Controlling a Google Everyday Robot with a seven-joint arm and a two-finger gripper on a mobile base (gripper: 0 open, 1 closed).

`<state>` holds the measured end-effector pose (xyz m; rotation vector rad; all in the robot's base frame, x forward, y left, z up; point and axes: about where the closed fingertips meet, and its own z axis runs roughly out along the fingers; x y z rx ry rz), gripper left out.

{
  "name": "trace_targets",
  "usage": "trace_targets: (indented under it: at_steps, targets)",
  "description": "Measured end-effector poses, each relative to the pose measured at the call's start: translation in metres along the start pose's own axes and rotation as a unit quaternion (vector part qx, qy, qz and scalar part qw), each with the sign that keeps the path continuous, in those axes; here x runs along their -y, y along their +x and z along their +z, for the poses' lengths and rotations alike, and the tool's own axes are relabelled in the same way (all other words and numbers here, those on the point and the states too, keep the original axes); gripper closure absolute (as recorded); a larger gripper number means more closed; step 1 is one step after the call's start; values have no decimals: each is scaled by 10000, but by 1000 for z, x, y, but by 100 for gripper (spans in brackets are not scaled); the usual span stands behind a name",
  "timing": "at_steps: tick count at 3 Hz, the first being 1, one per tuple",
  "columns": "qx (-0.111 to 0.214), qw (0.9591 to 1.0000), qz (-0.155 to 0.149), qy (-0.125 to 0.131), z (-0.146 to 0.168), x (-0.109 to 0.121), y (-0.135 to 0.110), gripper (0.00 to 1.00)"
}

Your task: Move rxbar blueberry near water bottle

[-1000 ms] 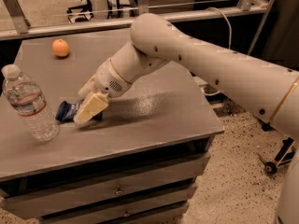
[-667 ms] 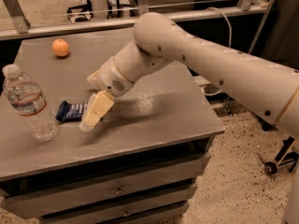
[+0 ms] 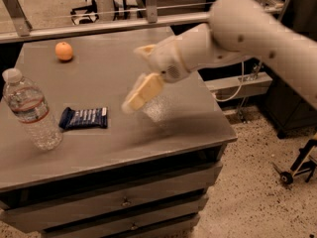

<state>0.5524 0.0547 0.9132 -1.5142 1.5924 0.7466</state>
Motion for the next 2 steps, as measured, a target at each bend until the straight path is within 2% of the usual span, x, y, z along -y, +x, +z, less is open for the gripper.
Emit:
trace_targets:
  at_steps: [1,2]
  targets:
    - [-36,9998,64,204,-23,3,16,0]
    - [-35,9999,47,147,-17,2,13,0]
